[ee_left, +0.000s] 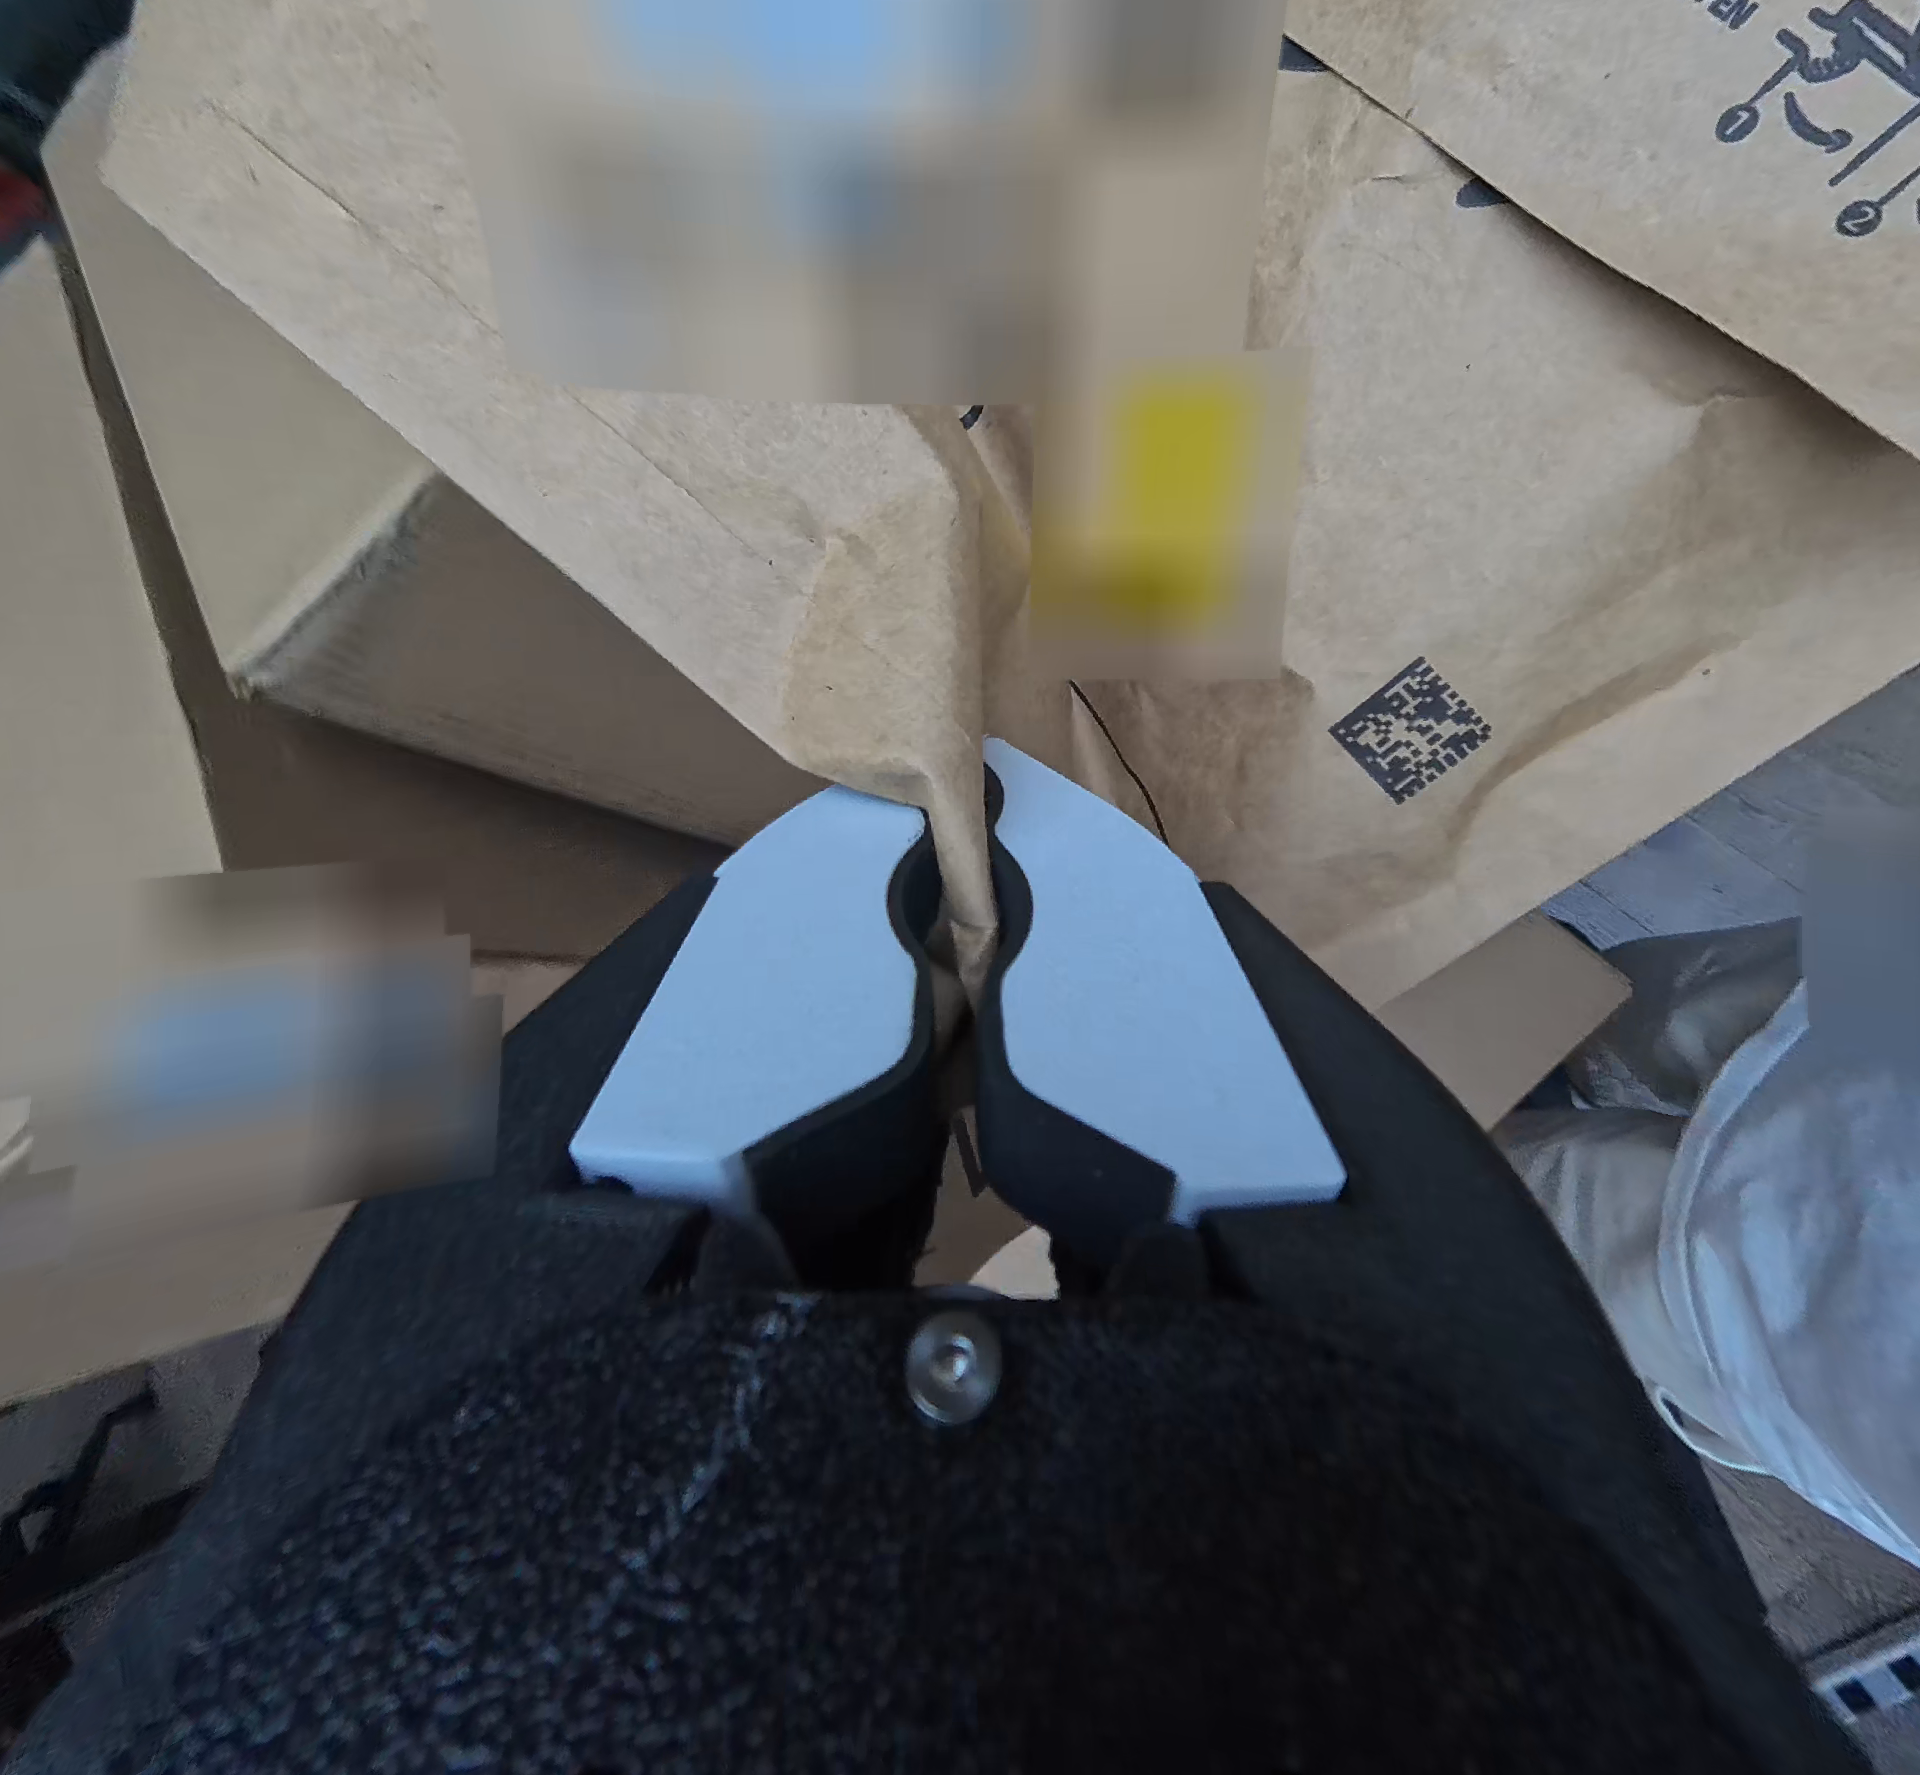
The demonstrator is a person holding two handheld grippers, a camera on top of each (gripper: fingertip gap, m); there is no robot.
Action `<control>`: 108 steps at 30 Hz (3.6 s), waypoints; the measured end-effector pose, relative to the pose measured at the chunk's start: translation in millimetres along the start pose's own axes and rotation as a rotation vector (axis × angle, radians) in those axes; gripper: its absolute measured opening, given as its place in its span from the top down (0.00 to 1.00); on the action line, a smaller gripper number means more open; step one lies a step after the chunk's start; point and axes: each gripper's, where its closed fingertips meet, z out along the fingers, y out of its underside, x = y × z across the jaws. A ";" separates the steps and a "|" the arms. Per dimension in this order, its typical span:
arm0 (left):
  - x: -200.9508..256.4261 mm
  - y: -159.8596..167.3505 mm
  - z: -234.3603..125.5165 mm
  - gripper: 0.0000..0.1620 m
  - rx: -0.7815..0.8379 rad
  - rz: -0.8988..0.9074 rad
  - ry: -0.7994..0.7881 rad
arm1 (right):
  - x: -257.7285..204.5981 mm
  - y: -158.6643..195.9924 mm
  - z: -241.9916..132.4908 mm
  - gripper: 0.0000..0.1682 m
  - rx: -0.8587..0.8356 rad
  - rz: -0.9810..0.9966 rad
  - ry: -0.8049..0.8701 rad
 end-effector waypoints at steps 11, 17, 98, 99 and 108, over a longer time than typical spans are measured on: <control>53.9 269.3 14.1 1.00 -0.210 -0.265 -0.020 | -98.4 175.7 160.3 0.98 -0.186 0.133 -0.225; 88.8 396.0 90.8 1.00 -0.256 -0.345 0.012 | -105.9 314.3 224.7 0.97 -0.308 0.198 -0.196; 1289.0 -58.6 -353.7 0.71 0.424 1.076 1.786 | -919.9 388.9 -782.6 0.58 0.021 0.541 2.572; 1314.3 -62.4 -346.9 0.71 0.361 1.079 1.789 | -910.2 408.4 -812.6 0.58 0.064 0.623 2.535; 1446.5 -47.5 -296.6 0.72 -0.015 1.258 1.776 | -869.3 552.0 -949.7 0.59 0.077 1.137 2.384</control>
